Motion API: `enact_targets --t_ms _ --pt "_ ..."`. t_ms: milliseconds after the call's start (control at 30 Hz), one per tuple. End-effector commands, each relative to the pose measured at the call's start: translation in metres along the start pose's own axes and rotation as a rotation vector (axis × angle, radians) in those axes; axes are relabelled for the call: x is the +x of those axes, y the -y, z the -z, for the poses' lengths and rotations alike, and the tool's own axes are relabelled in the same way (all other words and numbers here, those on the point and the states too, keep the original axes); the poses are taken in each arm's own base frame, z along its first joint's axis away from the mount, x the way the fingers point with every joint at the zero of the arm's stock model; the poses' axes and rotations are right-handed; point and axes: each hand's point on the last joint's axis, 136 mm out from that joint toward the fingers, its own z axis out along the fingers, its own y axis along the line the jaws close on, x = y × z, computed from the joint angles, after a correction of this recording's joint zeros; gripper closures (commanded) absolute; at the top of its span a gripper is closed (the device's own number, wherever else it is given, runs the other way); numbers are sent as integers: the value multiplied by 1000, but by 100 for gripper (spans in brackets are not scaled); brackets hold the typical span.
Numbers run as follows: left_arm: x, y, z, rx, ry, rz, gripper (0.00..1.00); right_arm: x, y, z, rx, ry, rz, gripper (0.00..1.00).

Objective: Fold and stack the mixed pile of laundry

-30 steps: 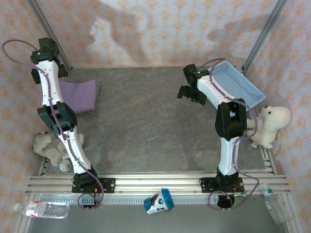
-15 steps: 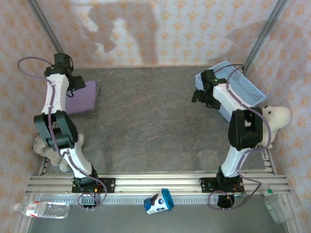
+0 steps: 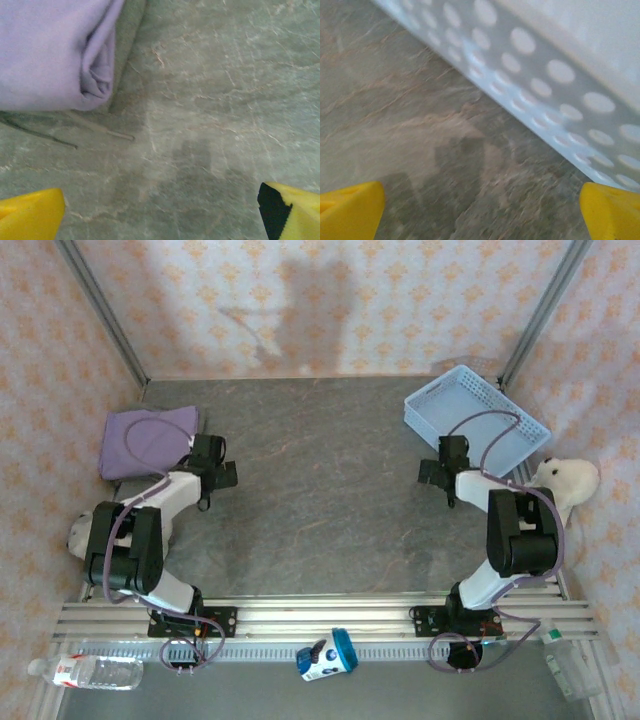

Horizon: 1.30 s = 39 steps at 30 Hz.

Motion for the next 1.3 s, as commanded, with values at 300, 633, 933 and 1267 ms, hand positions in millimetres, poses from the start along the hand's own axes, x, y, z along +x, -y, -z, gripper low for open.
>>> enact_targets --t_ms 300,633,933,1267 --pt "-33 -39 37 -123 565 204 0 -39 0 31 -113 448 -134 0" --pt "-37 -6 16 11 523 84 0 -32 5 32 -87 478 -151 1" --pt "-35 -5 14 13 509 77 0 -33 -4 31 -127 466 -114 1" --pt "-35 -5 14 13 508 76 0 -33 -4 30 -130 466 -114 1"
